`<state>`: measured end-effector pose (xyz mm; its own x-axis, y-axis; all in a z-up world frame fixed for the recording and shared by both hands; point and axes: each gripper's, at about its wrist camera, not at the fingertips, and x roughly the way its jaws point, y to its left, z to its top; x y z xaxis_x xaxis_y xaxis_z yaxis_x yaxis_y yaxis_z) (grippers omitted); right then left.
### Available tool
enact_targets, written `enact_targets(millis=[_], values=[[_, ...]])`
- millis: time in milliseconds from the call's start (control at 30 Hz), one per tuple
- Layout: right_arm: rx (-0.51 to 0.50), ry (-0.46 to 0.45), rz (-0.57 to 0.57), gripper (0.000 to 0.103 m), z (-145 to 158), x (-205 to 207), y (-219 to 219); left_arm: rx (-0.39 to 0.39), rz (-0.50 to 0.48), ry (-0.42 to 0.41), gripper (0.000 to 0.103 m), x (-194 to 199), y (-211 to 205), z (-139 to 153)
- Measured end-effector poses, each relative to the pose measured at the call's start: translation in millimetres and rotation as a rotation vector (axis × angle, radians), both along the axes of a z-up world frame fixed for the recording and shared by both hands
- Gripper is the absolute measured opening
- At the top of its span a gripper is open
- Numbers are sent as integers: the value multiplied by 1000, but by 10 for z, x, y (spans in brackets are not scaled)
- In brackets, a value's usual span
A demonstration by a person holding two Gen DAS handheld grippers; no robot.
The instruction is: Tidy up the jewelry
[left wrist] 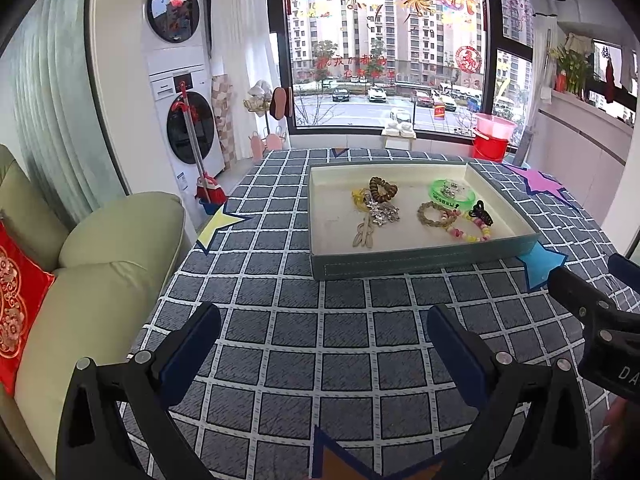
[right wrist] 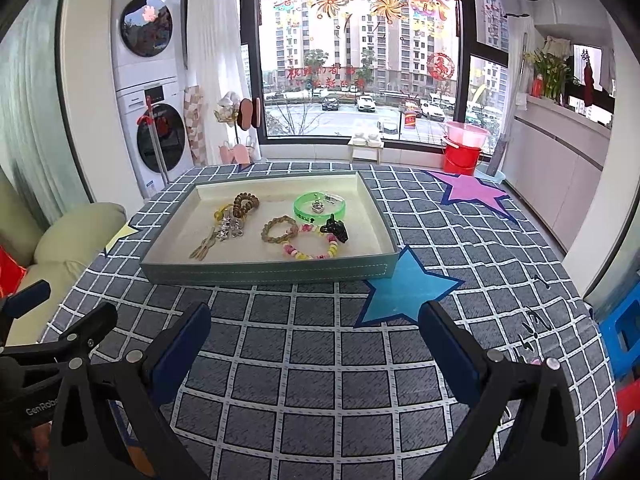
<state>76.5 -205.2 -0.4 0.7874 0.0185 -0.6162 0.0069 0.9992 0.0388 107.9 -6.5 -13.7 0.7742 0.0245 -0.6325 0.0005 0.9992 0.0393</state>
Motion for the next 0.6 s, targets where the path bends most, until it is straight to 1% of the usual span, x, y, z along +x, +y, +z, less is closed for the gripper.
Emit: enact_targets(millis=[600], values=[[1, 0, -2, 103, 7, 9, 17, -3, 0, 2, 103, -2, 7, 1]])
